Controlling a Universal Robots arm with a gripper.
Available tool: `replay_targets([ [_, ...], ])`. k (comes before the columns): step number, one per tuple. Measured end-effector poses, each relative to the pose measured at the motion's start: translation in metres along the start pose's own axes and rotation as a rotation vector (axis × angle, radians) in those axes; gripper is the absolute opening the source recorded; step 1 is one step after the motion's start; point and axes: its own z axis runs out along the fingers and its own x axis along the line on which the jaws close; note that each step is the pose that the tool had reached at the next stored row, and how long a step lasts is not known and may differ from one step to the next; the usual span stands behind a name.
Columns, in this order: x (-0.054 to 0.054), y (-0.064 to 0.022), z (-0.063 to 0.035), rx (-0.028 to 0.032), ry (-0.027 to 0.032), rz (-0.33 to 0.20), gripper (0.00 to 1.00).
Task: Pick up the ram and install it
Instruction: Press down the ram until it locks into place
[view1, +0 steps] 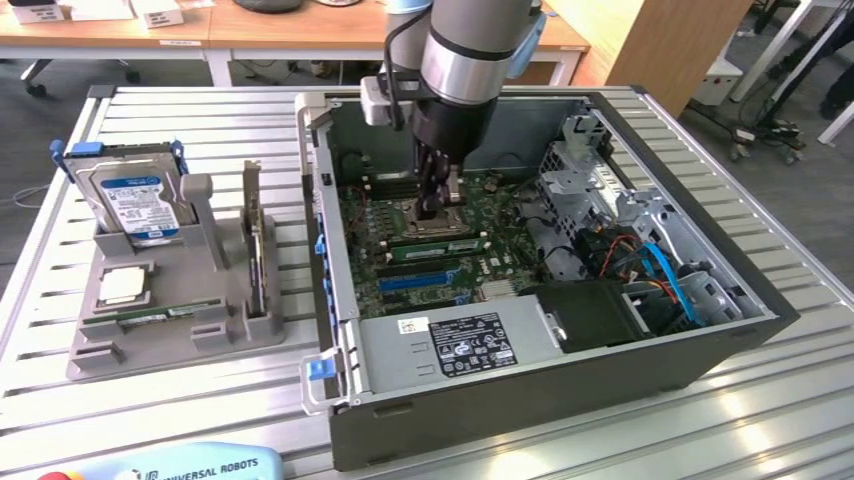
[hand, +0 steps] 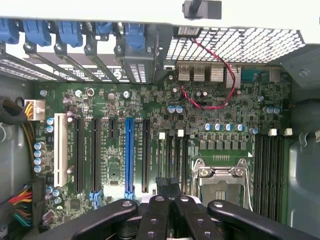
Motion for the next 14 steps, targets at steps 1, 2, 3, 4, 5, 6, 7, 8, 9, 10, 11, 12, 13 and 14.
replay_targets([
  [1,0.0,-0.002,0.0,0.0001,-0.0001,0.0,0.1],
  [2,0.0,-0.0043,-0.0001,0.0001,-0.0001,0.0,0.1],
  [3,0.0,-0.0066,-0.0002,0.0001,-0.0002,0.0,0.1],
  [4,0.0,-0.0092,-0.0003,0.0001,-0.0002,0.0,0.1],
  [5,0.0,-0.0122,-0.0004,0.0001,-0.0003,0.0,0.1],
  [6,0.0,-0.015,-0.0005,0.0001,-0.0003,0.0,0.1],
  [7,0.0,-0.0177,-0.0006,0.0001,-0.0003,0.0,0.1],
  [8,0.0,-0.0205,-0.0008,0.0001,-0.0002,0.0,0.1],
  [9,0.0,-0.0232,-0.0009,0.0001,-0.0002,0.0,0.1],
  [10,0.0,-0.0258,-0.001,0.0001,-0.0002,0.0,0.1],
  [11,0.0,-0.0283,-0.0011,0.0001,-0.0002,0.0,0.1],
  [12,0.0,-0.0308,-0.0012,0.0001,-0.0002,0.0,0.1],
  [13,0.0,-0.0331,-0.0013,0.0001,-0.0001,0.0,0.1],
  [14,0.0,-0.0354,-0.0014,0.0001,-0.0002,0.0,0.1],
])
